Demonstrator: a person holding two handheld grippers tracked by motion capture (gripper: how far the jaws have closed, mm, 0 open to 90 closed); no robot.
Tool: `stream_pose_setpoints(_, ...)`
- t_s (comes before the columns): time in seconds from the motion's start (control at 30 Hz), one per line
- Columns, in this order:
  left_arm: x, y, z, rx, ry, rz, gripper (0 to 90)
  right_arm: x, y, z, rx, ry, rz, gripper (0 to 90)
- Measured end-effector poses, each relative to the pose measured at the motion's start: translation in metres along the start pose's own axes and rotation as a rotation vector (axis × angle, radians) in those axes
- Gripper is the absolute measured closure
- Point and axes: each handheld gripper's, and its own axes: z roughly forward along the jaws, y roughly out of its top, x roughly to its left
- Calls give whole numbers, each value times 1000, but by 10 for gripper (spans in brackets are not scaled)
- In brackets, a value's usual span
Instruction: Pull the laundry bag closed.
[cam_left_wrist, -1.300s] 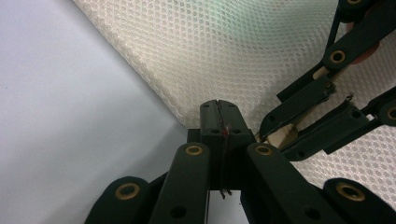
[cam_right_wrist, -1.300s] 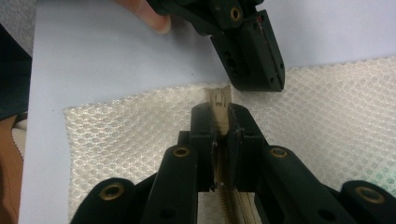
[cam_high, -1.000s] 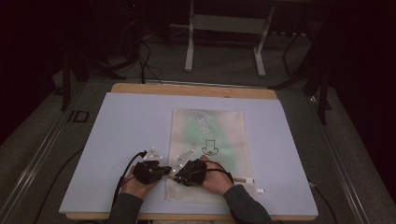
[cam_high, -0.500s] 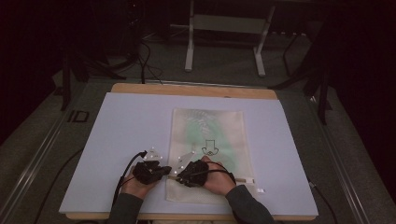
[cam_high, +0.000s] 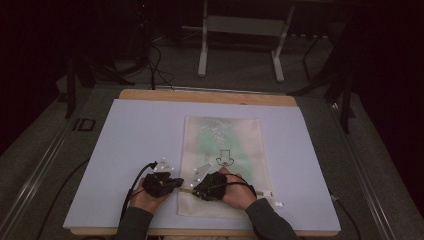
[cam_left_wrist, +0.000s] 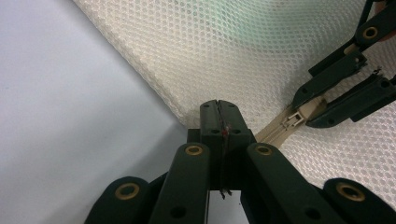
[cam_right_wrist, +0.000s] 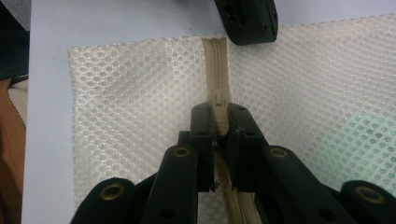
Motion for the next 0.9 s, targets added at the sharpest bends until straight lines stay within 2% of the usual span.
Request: stream_pose_setpoints(0.9, 0, 0, 0, 4, 3, 5, 897, 1, -16, -12, 21, -15, 1, 823)
